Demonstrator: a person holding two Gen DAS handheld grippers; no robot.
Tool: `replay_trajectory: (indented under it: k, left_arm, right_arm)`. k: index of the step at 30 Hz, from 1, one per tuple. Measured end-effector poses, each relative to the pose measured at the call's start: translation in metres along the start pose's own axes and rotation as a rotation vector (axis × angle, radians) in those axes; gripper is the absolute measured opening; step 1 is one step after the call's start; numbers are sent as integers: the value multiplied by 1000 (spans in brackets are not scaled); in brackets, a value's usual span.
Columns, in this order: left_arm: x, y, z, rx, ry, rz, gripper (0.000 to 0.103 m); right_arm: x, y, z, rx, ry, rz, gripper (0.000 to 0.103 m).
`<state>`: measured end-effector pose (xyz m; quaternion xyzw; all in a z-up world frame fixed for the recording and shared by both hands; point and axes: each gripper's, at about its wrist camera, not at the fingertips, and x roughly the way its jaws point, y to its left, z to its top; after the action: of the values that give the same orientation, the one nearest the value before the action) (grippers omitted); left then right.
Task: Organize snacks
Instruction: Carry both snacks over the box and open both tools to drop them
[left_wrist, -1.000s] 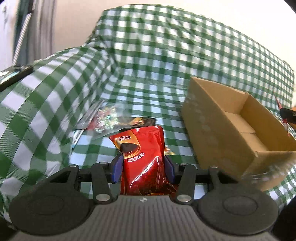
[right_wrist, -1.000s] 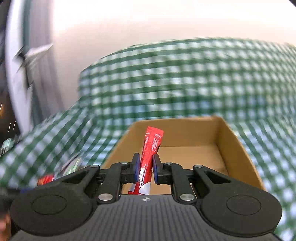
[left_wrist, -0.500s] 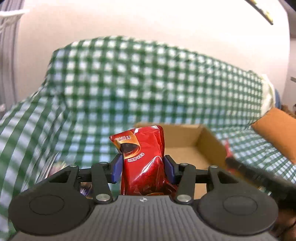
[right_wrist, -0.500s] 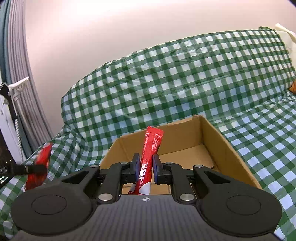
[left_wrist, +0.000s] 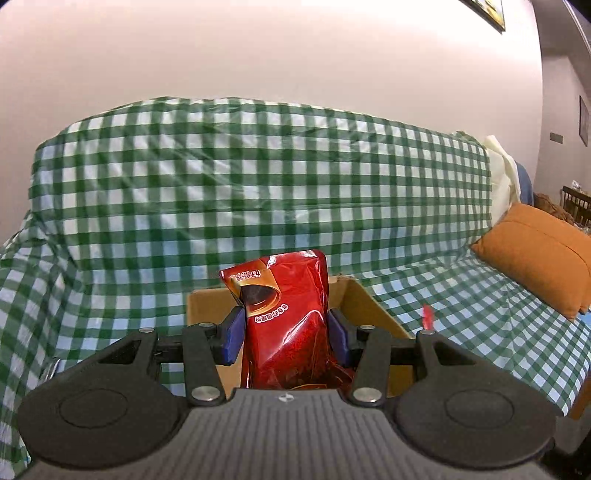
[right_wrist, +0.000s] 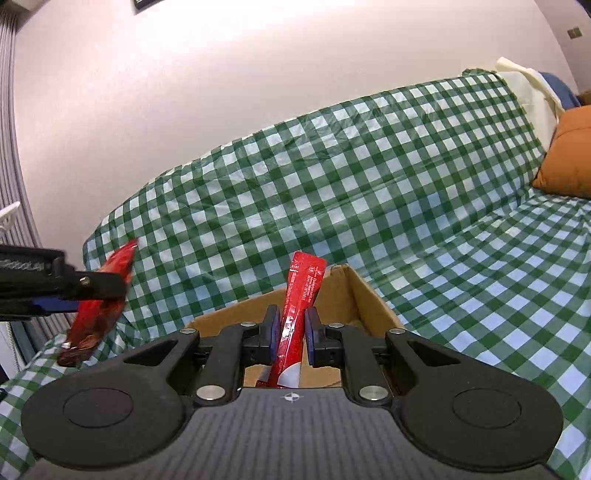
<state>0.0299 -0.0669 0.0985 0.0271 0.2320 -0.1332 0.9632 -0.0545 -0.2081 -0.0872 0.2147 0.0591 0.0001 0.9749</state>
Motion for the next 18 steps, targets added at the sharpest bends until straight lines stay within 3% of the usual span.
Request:
replay_trajectory:
  k: [18]
  left_arm:
    - [12, -14, 4, 8, 6, 1, 53]
  right_arm:
    - [-2, 0, 2, 18, 0, 8, 16]
